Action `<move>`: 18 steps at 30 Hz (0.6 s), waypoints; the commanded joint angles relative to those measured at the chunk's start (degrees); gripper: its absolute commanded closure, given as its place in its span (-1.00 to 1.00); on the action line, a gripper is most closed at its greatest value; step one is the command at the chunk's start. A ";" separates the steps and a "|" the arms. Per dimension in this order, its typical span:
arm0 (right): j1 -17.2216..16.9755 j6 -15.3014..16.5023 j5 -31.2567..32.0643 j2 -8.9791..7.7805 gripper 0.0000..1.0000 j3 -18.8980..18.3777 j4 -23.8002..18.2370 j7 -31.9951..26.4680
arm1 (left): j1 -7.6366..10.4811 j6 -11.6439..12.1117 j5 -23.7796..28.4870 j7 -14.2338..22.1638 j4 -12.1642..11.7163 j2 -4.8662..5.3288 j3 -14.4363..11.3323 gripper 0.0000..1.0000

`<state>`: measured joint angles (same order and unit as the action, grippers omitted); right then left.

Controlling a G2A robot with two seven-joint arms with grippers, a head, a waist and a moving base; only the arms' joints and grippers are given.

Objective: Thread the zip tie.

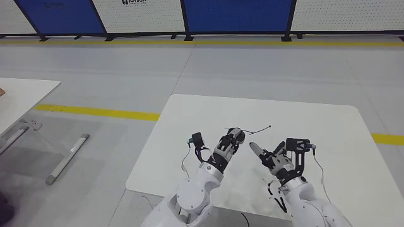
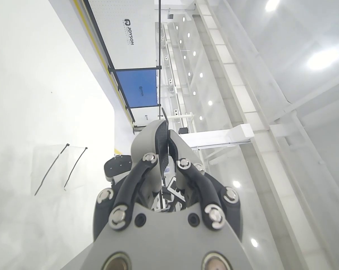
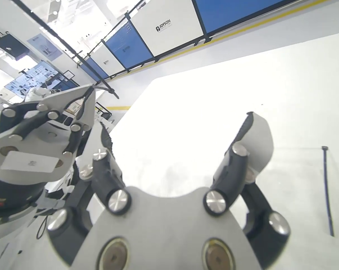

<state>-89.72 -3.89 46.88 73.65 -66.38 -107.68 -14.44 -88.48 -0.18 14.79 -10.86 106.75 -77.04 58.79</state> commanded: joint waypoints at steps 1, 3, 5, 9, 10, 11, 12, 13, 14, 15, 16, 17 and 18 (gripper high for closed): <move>0.37 -0.66 0.49 0.09 -0.48 0.45 0.19 0.06 | 0.01 -0.06 -0.07 -0.01 -0.01 -0.04 -0.11 1.00; 0.65 -1.22 0.92 0.17 -0.20 0.83 0.33 0.10 | -0.02 -0.14 -0.17 0.07 0.04 -0.08 -0.24 1.00; 0.92 -1.63 1.24 0.25 -0.16 1.16 0.41 0.10 | -0.01 -0.24 -0.38 0.11 0.06 -0.11 -0.34 1.00; 1.30 -1.77 1.90 0.34 -0.28 1.67 0.41 -0.17 | 0.21 -0.56 -0.79 -0.08 -0.35 -0.22 -0.65 1.00; 1.35 -1.76 1.99 0.35 -0.28 1.78 0.37 -0.21 | 0.30 -0.63 -0.75 -0.18 -0.52 -0.26 -0.71 1.00; 1.40 -1.71 2.01 0.38 0.00 1.89 0.35 -0.25 | 0.43 -0.66 -0.73 -0.29 -0.70 -0.31 -0.79 1.00; 1.44 -1.67 2.00 0.40 0.04 1.96 0.31 -0.24 | 0.51 -0.68 -0.70 -0.35 -0.81 -0.35 -0.85 1.00; 1.47 -1.64 1.96 0.42 0.02 2.04 0.27 -0.23 | 0.59 -0.72 -0.69 -0.39 -0.94 -0.38 -0.90 1.00; 1.50 -1.59 1.95 0.44 0.02 2.11 0.25 -0.25 | 0.66 -0.77 -0.72 -0.40 -1.05 -0.41 -0.97 1.00; 1.55 -1.53 2.00 0.46 0.02 2.18 0.21 -0.22 | 0.75 -0.88 -0.85 -0.38 -1.21 -0.45 -1.08 1.00; 1.58 -1.51 2.04 0.47 0.02 2.25 0.17 -0.22 | 0.82 -0.96 -0.98 -0.33 -1.31 -0.47 -1.19 1.00; 1.62 -1.49 2.11 0.49 0.06 2.32 0.15 -0.22 | 0.87 -1.01 -1.09 -0.29 -1.41 -0.49 -1.26 1.00; 1.68 -1.47 2.21 0.51 0.06 2.38 0.16 -0.22 | 0.93 -1.06 -1.22 -0.24 -1.53 -0.52 -1.33 1.00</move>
<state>-88.08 -5.38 49.00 74.14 -64.04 -107.52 -14.66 -87.59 -1.20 13.69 -11.16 105.32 -77.54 57.52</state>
